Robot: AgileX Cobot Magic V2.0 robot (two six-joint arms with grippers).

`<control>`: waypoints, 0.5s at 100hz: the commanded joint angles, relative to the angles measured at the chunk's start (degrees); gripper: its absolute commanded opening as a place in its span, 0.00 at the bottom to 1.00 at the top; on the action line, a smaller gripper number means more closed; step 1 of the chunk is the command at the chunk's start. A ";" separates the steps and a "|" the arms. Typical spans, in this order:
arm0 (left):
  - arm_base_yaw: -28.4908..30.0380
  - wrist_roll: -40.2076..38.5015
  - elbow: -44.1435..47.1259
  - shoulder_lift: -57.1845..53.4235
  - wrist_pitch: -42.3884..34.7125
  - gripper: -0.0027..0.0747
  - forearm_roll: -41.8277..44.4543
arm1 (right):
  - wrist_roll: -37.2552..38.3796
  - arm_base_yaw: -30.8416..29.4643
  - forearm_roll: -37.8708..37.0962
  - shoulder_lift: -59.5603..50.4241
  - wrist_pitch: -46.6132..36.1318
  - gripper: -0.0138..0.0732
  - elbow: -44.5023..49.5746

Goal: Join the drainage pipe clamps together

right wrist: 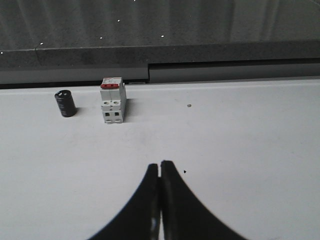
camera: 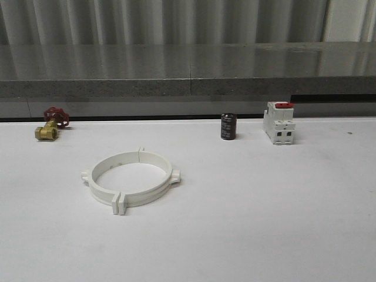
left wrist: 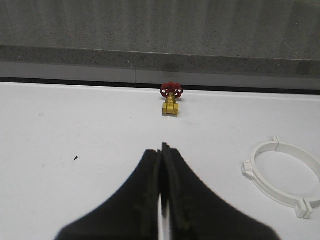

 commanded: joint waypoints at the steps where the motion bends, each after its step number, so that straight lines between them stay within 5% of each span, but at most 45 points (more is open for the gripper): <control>1: 0.01 -0.05 -1.58 0.58 -4.29 0.01 -0.10 | -3.26 -2.04 2.55 -1.42 -10.28 0.08 2.75; 50: 0.01 -0.05 -1.58 0.58 -4.32 0.01 -0.10 | -5.47 -2.46 3.60 -18.71 -7.34 0.08 10.96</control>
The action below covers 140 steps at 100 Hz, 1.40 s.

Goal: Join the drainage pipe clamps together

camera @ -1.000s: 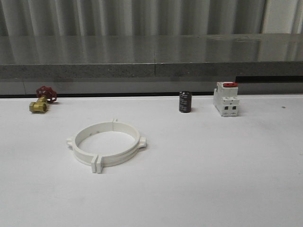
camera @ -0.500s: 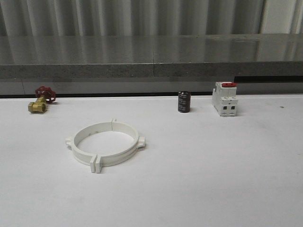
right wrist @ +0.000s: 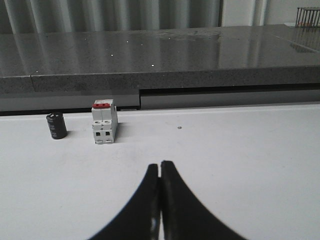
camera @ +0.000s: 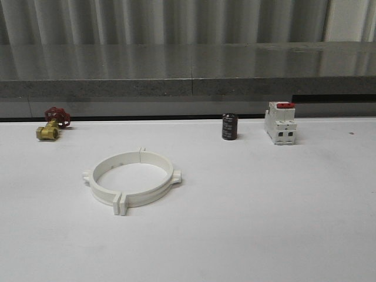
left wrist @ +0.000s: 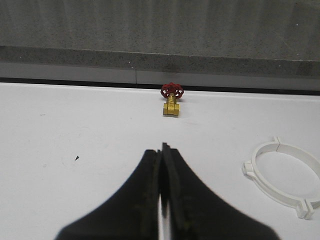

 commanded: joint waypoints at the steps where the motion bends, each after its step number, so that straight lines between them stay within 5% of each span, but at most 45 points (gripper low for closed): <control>1: 0.01 -0.05 -1.58 0.58 -4.32 0.01 -0.10 | -0.89 -0.32 0.17 -1.02 -3.11 0.08 -0.85; 110: 0.01 -0.05 -1.19 0.58 -3.90 0.01 1.28 | -0.89 -0.32 0.17 -1.02 -3.31 0.08 -0.91; 140: 0.01 -0.05 4.45 0.58 -17.39 0.01 1.94 | -0.89 -0.32 0.17 -1.02 -3.31 0.08 -0.91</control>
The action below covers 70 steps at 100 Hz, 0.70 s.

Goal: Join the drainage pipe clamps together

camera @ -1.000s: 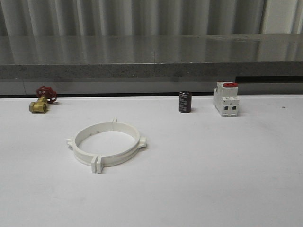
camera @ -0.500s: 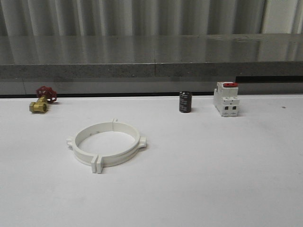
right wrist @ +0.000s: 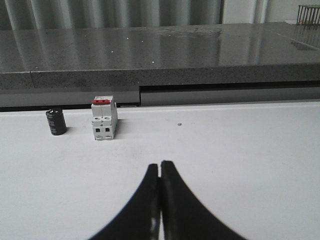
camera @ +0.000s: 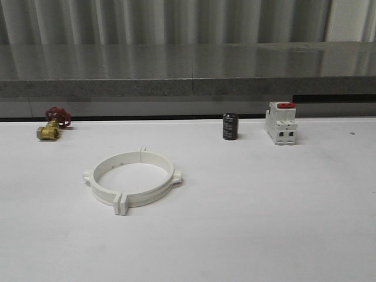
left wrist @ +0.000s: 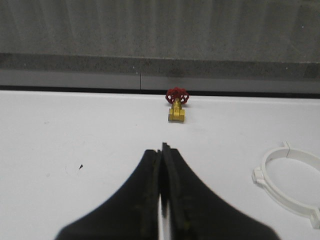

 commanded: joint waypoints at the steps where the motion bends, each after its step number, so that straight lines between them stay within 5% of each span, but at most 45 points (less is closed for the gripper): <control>1: -0.15 -0.05 0.91 0.58 -11.83 0.01 0.92 | -0.49 -0.32 0.04 -0.88 -3.97 0.08 -0.91; 12: -0.85 -0.05 5.51 -0.94 -20.88 0.01 3.62 | -0.49 -0.32 0.04 -0.88 -3.97 0.08 -0.91; 70: 0.03 -0.05 20.68 -15.82 -17.24 0.01 -0.82 | -0.49 -0.32 0.04 -0.81 -3.97 0.08 -0.91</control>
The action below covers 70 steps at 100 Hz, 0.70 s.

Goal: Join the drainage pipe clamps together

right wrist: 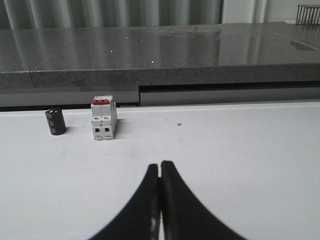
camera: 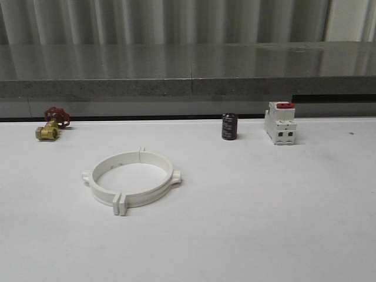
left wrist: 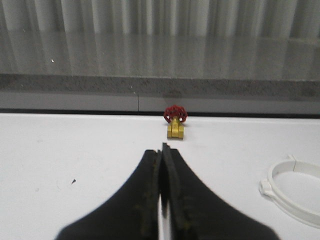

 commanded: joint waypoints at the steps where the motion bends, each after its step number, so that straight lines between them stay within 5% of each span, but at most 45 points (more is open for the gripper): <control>1: 0.30 -0.05 2.63 -1.56 -3.56 0.01 -0.79 | -0.37 -0.30 0.04 -0.81 -4.11 0.08 -0.91; 70: 0.05 -0.05 2.53 -1.56 -3.26 0.01 0.72 | -0.37 -0.30 0.04 -0.81 -4.04 0.08 -0.91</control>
